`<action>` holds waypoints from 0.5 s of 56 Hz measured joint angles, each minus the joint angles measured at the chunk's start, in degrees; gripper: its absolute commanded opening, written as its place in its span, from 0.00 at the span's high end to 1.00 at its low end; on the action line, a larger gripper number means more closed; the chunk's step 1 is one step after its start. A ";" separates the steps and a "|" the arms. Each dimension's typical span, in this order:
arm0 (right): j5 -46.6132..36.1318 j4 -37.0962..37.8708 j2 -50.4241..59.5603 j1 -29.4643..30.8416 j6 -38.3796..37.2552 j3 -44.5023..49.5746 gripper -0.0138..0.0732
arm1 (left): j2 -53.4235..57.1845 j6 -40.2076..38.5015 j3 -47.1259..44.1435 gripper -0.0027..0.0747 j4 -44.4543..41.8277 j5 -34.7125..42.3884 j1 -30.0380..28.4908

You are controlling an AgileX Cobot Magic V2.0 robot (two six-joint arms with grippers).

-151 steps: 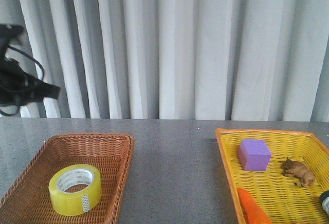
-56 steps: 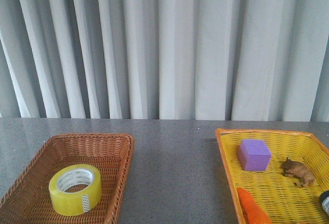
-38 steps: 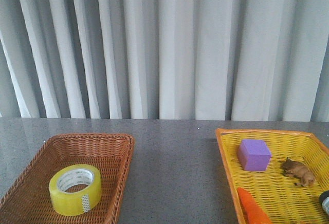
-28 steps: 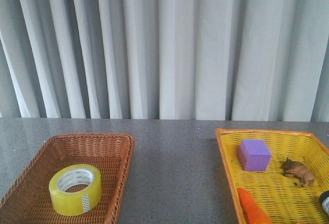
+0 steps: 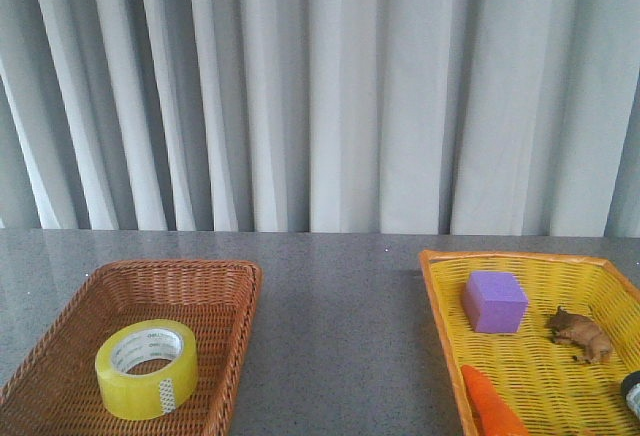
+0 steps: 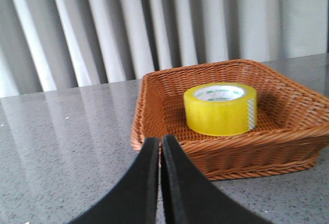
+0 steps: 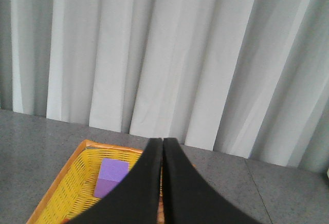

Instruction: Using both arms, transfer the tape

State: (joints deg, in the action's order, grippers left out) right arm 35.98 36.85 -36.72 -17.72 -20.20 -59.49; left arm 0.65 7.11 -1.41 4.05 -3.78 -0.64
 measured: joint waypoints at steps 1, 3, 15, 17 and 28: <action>0.00 0.00 0.00 0.00 0.00 0.00 0.85 | 0.00 0.00 0.00 0.97 0.07 0.00 -0.26; 0.00 0.00 0.00 0.00 0.00 0.00 0.85 | 0.00 -0.01 0.00 0.97 0.11 -0.05 -0.49; 0.00 0.00 0.00 0.00 0.00 0.00 0.85 | 0.00 -0.01 0.00 0.97 0.18 -0.07 -0.89; 0.00 0.00 0.00 0.00 0.00 0.00 0.85 | 0.00 -0.01 0.00 0.97 0.18 -0.07 -0.89; 0.00 0.00 0.00 0.00 0.00 0.00 0.85 | 0.00 -0.01 0.00 0.97 0.18 -0.12 -0.89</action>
State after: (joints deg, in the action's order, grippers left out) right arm 35.98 36.85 -36.72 -17.72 -20.20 -59.49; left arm 0.65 7.10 -1.41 4.23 -3.89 -1.53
